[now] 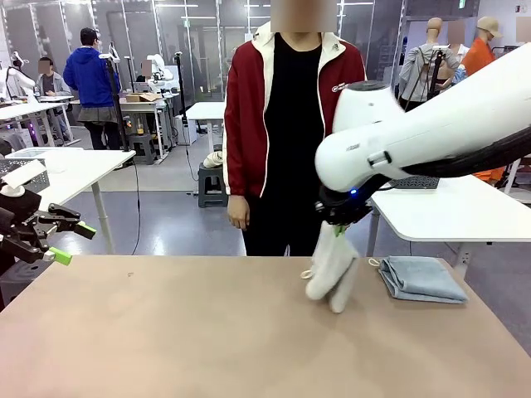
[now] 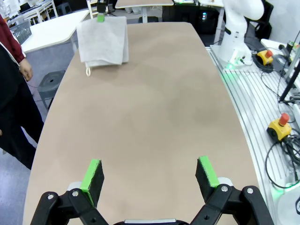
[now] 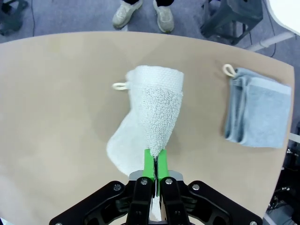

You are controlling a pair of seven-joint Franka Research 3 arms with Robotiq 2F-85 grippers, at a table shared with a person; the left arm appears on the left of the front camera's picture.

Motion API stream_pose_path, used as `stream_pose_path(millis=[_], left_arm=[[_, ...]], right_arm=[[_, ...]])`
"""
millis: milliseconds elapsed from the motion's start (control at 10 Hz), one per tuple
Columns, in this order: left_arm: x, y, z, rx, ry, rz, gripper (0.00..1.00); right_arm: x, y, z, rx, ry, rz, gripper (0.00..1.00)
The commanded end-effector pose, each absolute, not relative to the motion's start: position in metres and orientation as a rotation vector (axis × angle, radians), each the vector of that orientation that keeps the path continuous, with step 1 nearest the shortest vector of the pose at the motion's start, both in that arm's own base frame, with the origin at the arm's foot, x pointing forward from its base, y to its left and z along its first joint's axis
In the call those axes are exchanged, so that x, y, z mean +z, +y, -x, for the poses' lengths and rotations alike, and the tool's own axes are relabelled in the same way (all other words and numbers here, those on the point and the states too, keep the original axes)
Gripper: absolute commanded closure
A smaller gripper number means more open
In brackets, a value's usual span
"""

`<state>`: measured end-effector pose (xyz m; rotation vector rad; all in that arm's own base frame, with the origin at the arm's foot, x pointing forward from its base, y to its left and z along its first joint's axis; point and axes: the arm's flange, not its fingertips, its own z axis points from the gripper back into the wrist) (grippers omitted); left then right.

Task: Fold the towels and place them in the basket.
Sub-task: Stack the folded Towel with hook on the right side of the table.

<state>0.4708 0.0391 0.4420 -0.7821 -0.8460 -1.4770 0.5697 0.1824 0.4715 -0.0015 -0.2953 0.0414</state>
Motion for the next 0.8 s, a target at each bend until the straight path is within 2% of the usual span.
stream_pose_path(millis=[0,400,700], left_arm=[[0.443,0.039,-0.470,-1.478,-0.849,0.781,0.00],[0.443,0.039,-0.470,-1.478,-0.849,0.781,0.00],[0.443,0.039,-0.470,-1.478,-0.849,0.781,0.00]], right_arm=[[0.480,0.145,-0.573,0.049,-0.284,-0.019,0.97],[0.489,0.069,-0.594,-0.039,-0.366,-0.093,0.97],[0.493,0.034,-0.615,-0.019,-0.331,-0.088,0.97]])
